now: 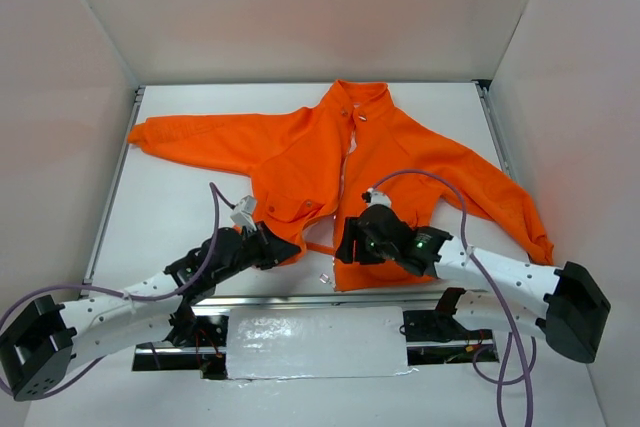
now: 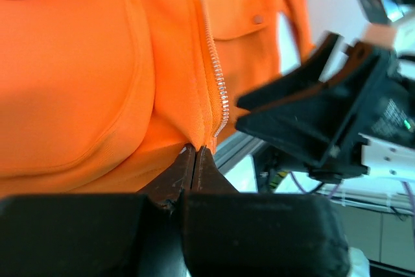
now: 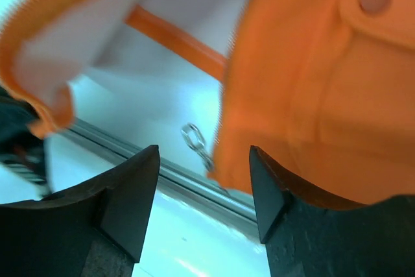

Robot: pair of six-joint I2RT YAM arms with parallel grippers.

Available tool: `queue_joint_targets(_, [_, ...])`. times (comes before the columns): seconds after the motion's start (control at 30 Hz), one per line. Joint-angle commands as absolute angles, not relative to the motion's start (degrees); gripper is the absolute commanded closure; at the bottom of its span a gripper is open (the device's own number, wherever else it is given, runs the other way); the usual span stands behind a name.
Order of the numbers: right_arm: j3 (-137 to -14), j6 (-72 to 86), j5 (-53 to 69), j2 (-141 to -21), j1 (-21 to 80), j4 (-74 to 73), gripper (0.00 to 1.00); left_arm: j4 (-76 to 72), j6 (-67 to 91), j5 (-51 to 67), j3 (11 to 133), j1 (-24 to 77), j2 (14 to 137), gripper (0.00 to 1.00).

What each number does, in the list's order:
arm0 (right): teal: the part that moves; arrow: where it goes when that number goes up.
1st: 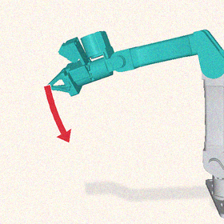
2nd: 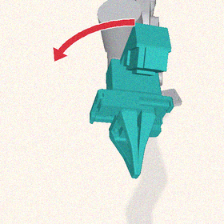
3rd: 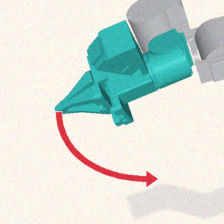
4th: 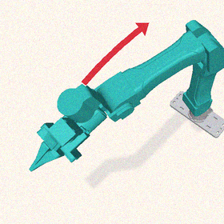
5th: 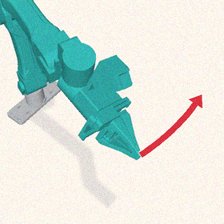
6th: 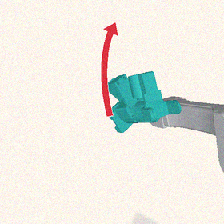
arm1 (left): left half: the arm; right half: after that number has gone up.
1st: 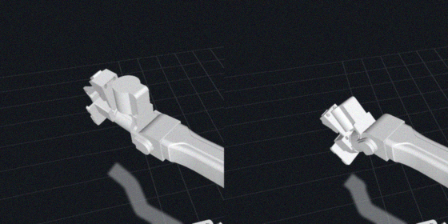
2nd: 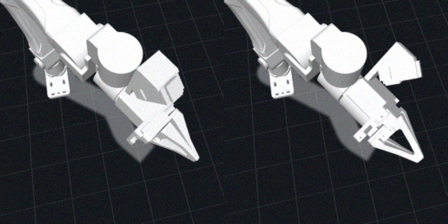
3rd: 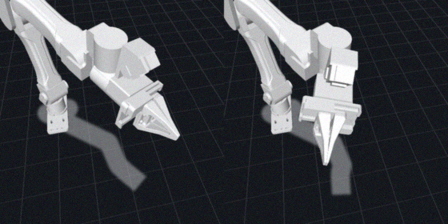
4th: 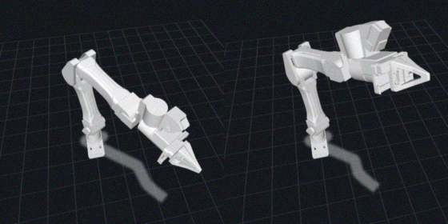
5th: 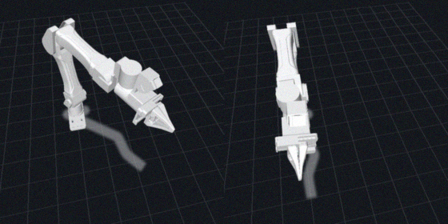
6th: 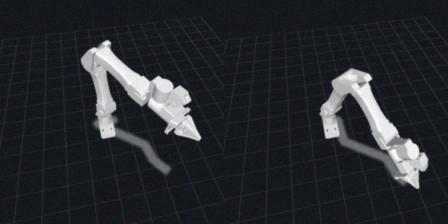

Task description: Zip up the jacket

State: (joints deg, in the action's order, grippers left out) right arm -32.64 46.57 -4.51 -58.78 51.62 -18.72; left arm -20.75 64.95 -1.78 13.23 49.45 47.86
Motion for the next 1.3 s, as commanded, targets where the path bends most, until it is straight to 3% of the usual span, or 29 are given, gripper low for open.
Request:
queue_joint_targets(0.0, [-37.8, 46.7, -13.0, -60.3, 57.2, -32.8, 0.38, -15.0, 66.2, -4.2, 17.3, 49.4, 48.2, 1.0])
queue_joint_targets(0.13, [-43.5, 51.1, -19.9, -68.1, 63.8, -39.4, 0.45, -11.0, 65.6, -4.0, 18.7, 49.4, 48.2, 1.0])
queue_joint_targets(0.33, [-46.3, 53.1, -21.5, -75.4, 69.2, -40.2, 0.47, -7.3, 63.9, -4.0, 18.0, 49.4, 44.2, 1.0])
queue_joint_targets(0.8, [-44.8, 52.4, -19.1, -84.9, 69.4, -33.8, 0.46, -4.7, 60.6, -2.4, 18.8, 49.3, 42.8, 1.0])
queue_joint_targets(1.0, [-43.9, 52.2, -18.5, -83.8, 69.4, -31.8, 0.45, -5.4, 60.1, -1.8, 18.6, 49.2, 43.7, 1.0])
queue_joint_targets(1.1, [-44.4, 51.9, -18.2, -86.6, 69.4, -32.2, 0.5, -5.2, 59.9, -1.8, 18.8, 49.3, 43.6, 1.0])
queue_joint_targets(1.27, [-42.0, 51.8, -15.7, -89.8, 69.4, -28.3, 0.73, -3.7, 59.5, -2.8, 19.1, 49.3, 42.0, 1.0])
